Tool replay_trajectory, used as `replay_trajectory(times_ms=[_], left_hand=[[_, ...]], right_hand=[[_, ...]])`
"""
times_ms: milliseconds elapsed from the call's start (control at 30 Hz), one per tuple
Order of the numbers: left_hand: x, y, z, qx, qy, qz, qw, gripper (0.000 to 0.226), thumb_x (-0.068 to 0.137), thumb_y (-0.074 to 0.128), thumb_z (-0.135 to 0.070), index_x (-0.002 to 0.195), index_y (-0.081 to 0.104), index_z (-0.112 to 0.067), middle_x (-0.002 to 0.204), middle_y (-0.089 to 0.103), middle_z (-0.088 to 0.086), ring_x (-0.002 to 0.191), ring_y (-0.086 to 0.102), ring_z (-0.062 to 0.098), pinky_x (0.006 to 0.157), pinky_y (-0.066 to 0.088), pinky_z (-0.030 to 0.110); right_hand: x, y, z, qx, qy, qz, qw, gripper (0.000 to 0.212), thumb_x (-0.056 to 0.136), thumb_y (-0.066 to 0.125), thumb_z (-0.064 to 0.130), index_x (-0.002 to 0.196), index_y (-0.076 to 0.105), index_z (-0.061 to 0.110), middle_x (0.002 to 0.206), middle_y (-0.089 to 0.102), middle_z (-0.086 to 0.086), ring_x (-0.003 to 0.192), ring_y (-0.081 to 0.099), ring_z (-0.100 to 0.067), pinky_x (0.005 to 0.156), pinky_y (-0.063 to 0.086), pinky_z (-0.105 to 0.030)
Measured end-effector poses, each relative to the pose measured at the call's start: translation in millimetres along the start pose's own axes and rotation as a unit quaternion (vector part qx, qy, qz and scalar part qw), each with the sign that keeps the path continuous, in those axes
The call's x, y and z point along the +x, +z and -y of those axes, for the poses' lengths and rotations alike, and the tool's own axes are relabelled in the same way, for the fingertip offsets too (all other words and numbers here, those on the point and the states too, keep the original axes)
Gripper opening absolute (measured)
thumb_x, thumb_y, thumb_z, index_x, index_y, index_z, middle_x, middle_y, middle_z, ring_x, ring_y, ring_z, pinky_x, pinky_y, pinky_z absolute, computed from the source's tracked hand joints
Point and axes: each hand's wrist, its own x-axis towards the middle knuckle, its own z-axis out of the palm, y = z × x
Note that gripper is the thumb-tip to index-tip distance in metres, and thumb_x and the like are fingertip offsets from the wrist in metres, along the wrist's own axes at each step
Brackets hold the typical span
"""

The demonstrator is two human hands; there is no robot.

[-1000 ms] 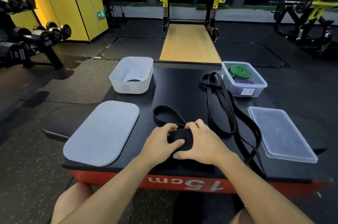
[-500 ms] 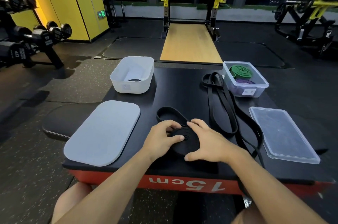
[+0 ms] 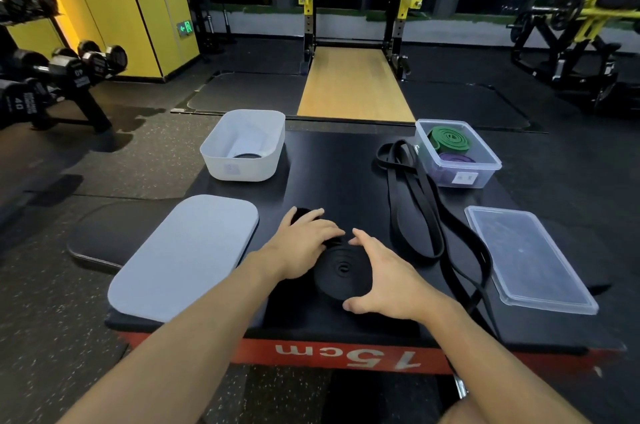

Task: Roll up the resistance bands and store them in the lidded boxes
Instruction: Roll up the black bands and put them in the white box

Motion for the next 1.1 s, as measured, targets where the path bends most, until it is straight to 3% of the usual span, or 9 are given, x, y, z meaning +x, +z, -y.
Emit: replay_trajectory(times_ms=[133,200,300,467,667,800,867,967,1100], left_hand=[[0.5,-2.0,1.5,0.064,-0.006,-0.017,0.998,0.038,0.110,0.044,-0.035,0.146,0.053,-0.042,0.138,0.050,-0.015,0.144,0.030,0.008,0.126,-0.003,0.058],[0.3,-2.8,-1.4,0.077,-0.009,-0.029,0.997,0.034,0.111,0.041,-0.037,0.141,0.057,-0.040,0.130,0.054,-0.012,0.133,0.042,0.013,0.123,0.014,0.046],[0.3,-4.5,-6.8,0.058,-0.028,-0.046,0.997,0.031,0.110,0.042,-0.038,0.133,0.062,-0.033,0.126,0.059,-0.008,0.120,0.053,0.018,0.101,0.034,0.036],[-11.7,-4.0,-3.3,0.075,-0.047,-0.096,0.991,0.028,0.108,0.046,-0.043,0.119,0.070,-0.034,0.110,0.063,-0.011,0.098,0.059,0.014,0.090,0.024,0.035],[-39.4,2.0,19.3,-0.050,-0.020,-0.057,0.997,0.030,0.109,0.048,-0.037,0.132,0.067,-0.033,0.108,0.058,-0.011,0.105,0.058,0.011,0.092,0.049,0.035],[-54.4,8.8,20.4,-0.121,-0.044,-0.101,0.986,0.039,0.107,0.057,-0.030,0.146,0.059,-0.031,0.123,0.066,-0.013,0.116,0.059,0.009,0.100,0.047,0.027],[-58.2,11.9,18.1,-0.135,-0.056,-0.135,0.980,0.036,0.105,0.061,-0.031,0.141,0.063,-0.034,0.128,0.070,-0.017,0.116,0.061,0.007,0.100,0.048,0.027],[-63.6,17.6,13.7,-0.122,-0.074,-0.172,0.975,0.030,0.105,0.061,-0.035,0.133,0.070,-0.035,0.118,0.074,-0.016,0.106,0.063,0.008,0.094,0.049,0.029],[-66.9,28.0,-0.9,-0.104,-0.084,-0.198,0.971,0.032,0.108,0.055,-0.029,0.137,0.069,-0.025,0.123,0.074,-0.010,0.113,0.062,0.015,0.097,0.047,0.027]], right_hand=[[-0.9,4.6,1.3,-0.011,0.003,-0.014,1.000,0.128,0.066,0.084,0.057,0.162,0.003,0.035,0.164,0.022,0.023,0.150,0.028,-0.008,0.119,0.034,-0.037],[-1.2,6.2,1.2,-0.018,0.008,-0.018,1.000,0.128,0.066,0.082,0.058,0.162,0.001,0.035,0.166,0.022,0.018,0.151,0.027,-0.010,0.118,0.033,-0.035],[-2.6,7.0,3.5,-0.019,0.012,-0.026,0.999,0.126,0.067,0.081,0.056,0.163,0.003,0.034,0.165,0.026,0.014,0.149,0.029,-0.013,0.116,0.033,-0.034],[-6.4,11.5,5.1,-0.010,0.014,-0.043,0.999,0.117,0.073,0.080,0.049,0.163,0.007,0.034,0.157,0.034,0.013,0.143,0.034,-0.012,0.110,0.034,-0.030],[-7.3,16.9,4.0,-0.014,0.006,-0.072,0.997,0.112,0.072,0.076,0.053,0.161,0.011,0.038,0.155,0.035,0.019,0.143,0.035,-0.010,0.113,0.036,-0.032],[-4.3,24.1,2.6,-0.050,-0.017,-0.105,0.993,0.106,0.070,0.069,0.064,0.159,0.016,0.042,0.155,0.034,0.023,0.143,0.035,-0.007,0.115,0.037,-0.036],[-3.1,28.2,2.2,-0.063,-0.021,-0.125,0.990,0.104,0.071,0.066,0.069,0.160,0.020,0.040,0.154,0.035,0.024,0.142,0.036,-0.006,0.115,0.036,-0.034],[-2.2,34.0,0.1,-0.087,-0.026,-0.154,0.984,0.103,0.070,0.061,0.078,0.158,0.028,0.038,0.151,0.039,0.024,0.136,0.039,-0.004,0.113,0.036,-0.030],[-2.3,37.6,-1.3,-0.144,-0.022,-0.188,0.971,0.103,0.067,0.053,0.089,0.154,0.040,0.035,0.144,0.047,0.023,0.124,0.044,-0.006,0.108,0.037,-0.031]])
